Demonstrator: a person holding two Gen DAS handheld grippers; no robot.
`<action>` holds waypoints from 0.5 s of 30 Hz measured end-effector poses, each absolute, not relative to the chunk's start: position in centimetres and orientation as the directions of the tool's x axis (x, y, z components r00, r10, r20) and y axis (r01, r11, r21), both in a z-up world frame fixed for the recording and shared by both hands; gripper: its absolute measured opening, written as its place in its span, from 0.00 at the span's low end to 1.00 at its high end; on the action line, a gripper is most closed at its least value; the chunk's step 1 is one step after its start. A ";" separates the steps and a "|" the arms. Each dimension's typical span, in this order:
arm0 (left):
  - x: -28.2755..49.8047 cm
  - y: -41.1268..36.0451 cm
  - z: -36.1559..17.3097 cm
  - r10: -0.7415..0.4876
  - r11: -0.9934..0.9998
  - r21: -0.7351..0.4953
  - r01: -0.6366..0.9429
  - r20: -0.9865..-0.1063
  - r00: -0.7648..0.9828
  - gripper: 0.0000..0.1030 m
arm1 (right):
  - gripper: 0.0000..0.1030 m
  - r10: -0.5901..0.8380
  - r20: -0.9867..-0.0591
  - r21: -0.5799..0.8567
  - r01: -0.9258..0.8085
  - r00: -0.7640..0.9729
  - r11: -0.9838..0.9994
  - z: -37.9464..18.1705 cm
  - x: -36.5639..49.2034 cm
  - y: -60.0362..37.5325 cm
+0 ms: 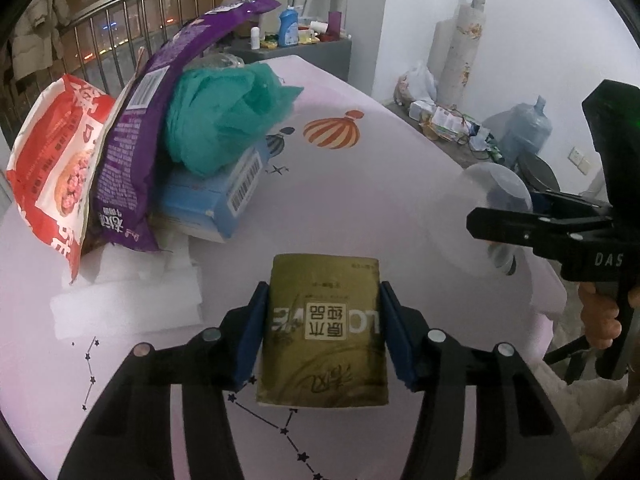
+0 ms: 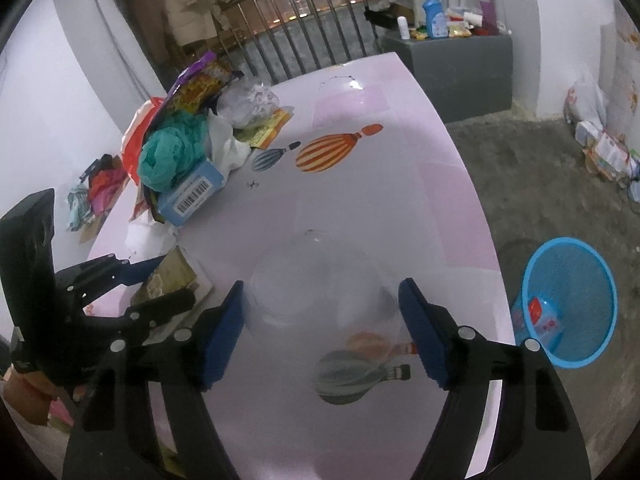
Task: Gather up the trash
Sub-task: 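Carry the cup and carton over the blue wastebasket and open both tools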
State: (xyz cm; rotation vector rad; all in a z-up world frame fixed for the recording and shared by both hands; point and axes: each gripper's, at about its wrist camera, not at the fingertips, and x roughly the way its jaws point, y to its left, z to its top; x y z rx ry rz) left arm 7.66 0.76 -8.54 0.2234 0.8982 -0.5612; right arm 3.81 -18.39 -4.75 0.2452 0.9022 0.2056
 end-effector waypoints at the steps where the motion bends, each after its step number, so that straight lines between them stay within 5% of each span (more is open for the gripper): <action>1: 7.7 0.7 -8.5 -0.364 0.836 -0.044 0.547 -0.789 0.494 0.50 | 0.69 0.281 -0.745 0.300 -0.072 0.605 0.951 -4.7 3.8 -18.5; 15: 8.4 -4.5 -3.5 -0.469 0.762 -0.048 0.646 -0.728 0.500 0.50 | 0.69 0.246 -0.624 0.407 0.039 0.742 0.912 -0.8 1.3 -25.1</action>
